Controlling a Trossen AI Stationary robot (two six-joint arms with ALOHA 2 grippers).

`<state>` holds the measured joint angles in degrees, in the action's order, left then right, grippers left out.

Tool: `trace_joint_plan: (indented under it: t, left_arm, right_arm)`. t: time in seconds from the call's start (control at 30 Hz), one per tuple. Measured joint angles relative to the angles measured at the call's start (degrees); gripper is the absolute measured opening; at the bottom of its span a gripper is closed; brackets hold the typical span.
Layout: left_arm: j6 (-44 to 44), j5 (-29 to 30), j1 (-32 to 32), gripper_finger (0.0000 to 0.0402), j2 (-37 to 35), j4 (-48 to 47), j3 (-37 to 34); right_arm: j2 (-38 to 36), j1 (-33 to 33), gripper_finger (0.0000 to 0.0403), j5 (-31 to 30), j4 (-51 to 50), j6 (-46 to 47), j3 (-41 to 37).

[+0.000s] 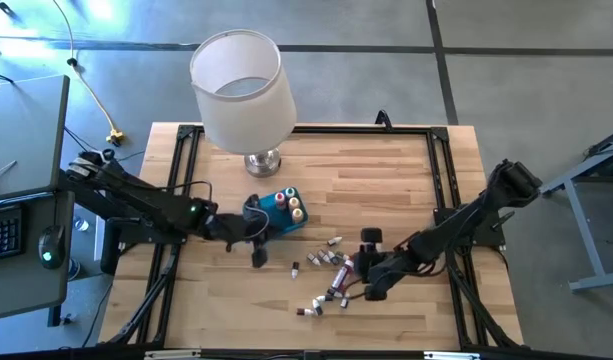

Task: Pick & Place food coloring
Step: Put the large red food coloring bottle into the blue bin

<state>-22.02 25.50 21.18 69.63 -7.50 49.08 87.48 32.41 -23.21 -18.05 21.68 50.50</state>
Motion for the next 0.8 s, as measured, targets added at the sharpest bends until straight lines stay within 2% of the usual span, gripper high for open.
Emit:
trace_joint_plan:
  t: [0.1,0.27,0.47,0.67,0.8]
  left_arm:
    - [4.7,-4.3,0.3,0.0009,0.0,0.0,0.5]
    - [8.6,-9.7,0.2,0.0044,0.1,0.0,0.5]
    - [8.5,-6.2,0.2,0.0082,0.8,0.7,0.5]
    - [8.2,-5.2,0.2,0.0088,0.8,0.4,0.5]
    - [8.0,-5.0,0.2,0.0088,0.8,0.5,0.5]
  right_arm:
    - [2.2,0.2,0.0156,0.8,-0.9,-5.8,0.0]
    - [3.0,0.0,0.0156,7.9,-3.7,-15.0,-0.1]
    - [3.0,-2.6,0.0156,7.7,-1.9,-26.9,0.0]
    - [3.0,-7.8,0.0154,17.0,4.7,-30.8,-2.7]
    - [3.0,-9.6,0.0149,17.9,8.7,-33.7,-6.0]
